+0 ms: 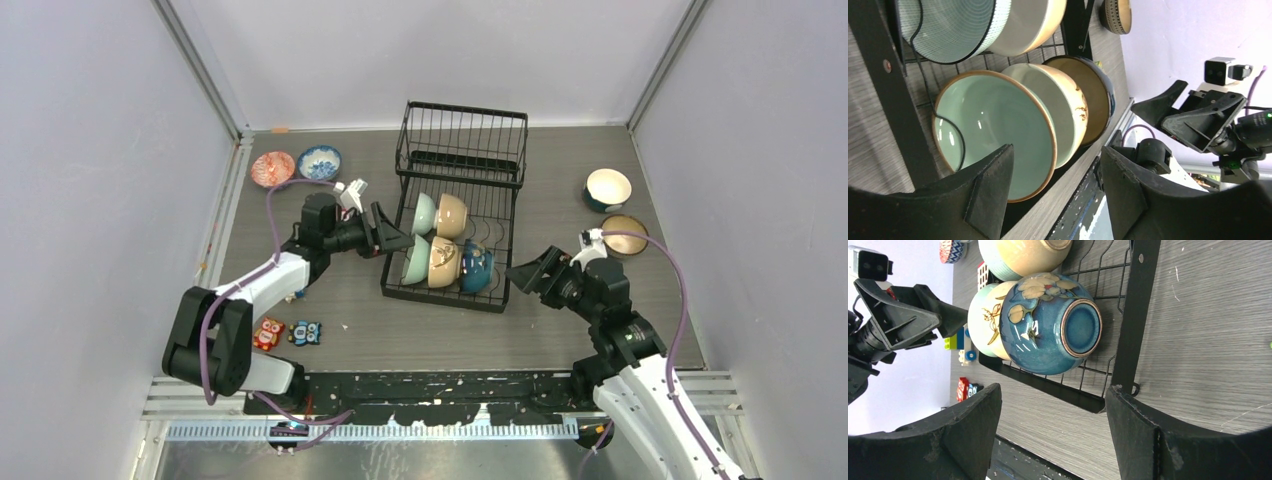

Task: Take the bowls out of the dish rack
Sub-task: Pick up the bowl from the dish rack.

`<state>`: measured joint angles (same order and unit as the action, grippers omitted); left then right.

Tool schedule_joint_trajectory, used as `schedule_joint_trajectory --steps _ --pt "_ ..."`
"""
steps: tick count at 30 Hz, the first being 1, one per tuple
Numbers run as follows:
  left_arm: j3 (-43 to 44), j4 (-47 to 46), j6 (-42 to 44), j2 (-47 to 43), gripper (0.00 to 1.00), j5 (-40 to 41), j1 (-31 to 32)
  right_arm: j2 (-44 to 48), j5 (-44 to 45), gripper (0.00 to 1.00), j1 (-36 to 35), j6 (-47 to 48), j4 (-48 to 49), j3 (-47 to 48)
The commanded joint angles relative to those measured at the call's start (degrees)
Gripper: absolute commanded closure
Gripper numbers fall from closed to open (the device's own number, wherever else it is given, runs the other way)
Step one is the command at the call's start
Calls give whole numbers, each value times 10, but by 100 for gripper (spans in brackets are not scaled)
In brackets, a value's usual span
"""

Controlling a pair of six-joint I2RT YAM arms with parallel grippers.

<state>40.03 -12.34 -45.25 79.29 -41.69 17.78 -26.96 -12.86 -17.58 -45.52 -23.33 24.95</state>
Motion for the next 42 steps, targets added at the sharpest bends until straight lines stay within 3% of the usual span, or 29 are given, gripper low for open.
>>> schedule_joint_trajectory --steps 1,23,32,42 --pt "-5 -65 -14 -2 36 -18 1 5 -16 20 -4 -14 44 -13" --pt "-14 -25 22 26 49 57 63 -14 -20 21 -3 -24 62 -32" --pt "-31 -68 2 39 61 55 64 -10 -19 21 -4 -24 51 -30" --pt "-29 -86 -5 52 62 33 68 -11 -18 21 -3 -18 46 -26"
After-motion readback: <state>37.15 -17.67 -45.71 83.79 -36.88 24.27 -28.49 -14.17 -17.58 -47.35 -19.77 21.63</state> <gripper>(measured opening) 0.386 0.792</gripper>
